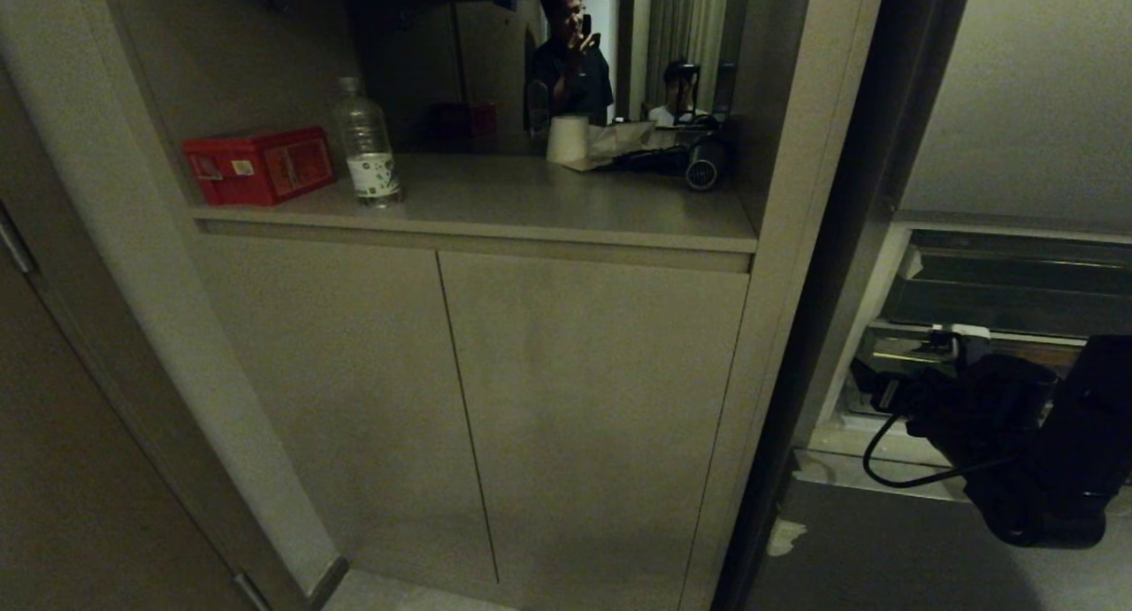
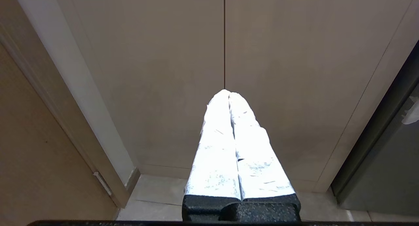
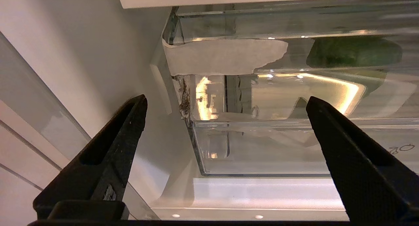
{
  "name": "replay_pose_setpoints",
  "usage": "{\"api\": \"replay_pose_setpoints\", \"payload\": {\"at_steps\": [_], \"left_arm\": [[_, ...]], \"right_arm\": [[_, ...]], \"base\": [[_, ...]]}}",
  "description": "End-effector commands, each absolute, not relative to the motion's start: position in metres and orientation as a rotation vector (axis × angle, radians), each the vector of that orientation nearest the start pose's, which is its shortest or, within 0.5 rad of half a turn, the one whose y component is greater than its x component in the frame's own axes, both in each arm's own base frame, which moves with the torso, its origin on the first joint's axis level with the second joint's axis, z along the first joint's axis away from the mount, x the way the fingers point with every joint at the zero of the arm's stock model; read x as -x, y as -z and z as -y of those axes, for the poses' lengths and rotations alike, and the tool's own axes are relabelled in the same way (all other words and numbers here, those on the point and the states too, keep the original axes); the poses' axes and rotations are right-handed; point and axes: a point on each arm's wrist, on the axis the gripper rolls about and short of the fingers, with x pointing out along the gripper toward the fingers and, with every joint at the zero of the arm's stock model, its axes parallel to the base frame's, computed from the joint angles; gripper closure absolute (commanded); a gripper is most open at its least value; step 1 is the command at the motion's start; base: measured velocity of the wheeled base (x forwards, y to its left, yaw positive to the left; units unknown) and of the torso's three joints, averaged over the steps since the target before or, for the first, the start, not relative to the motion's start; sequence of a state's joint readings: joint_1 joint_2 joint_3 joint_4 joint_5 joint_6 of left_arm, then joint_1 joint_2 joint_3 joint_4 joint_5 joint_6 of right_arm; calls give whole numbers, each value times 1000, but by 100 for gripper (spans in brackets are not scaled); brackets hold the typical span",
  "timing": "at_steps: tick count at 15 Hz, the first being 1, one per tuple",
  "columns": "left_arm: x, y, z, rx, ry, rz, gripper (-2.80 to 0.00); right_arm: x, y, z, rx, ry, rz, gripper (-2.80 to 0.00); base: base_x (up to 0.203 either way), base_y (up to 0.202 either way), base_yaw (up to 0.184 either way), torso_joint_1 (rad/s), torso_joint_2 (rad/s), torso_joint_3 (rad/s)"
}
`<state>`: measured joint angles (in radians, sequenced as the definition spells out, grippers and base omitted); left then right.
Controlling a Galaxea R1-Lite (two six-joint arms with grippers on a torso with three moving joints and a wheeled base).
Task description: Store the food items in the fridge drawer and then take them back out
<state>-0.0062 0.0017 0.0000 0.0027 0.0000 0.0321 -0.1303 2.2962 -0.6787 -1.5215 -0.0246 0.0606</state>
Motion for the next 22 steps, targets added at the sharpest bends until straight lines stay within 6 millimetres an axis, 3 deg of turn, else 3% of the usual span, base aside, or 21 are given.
{"api": "replay_pose_setpoints", "payload": {"at_steps": [1,4,5,22], "left_arm": [[23,-75,0,-32,6,-6,0],[23,-75,0,-32,6,-6,0],[23,-75,0,-32,6,-6,0],[23,-75,0,-32,6,-6,0]], "right_arm": [[-365,-36,48,-66,157,-87,-280],[-366,-36,42,-65,139,-87,-280],[-366,-36,41,-65,138,-87,0],[-369,-40,21,-61,114,-75,0]], "base": [[0,0,0,0,0,0],[0,0,0,0,0,0],[0,0,0,0,0,0],[0,0,0,0,0,0]]}}
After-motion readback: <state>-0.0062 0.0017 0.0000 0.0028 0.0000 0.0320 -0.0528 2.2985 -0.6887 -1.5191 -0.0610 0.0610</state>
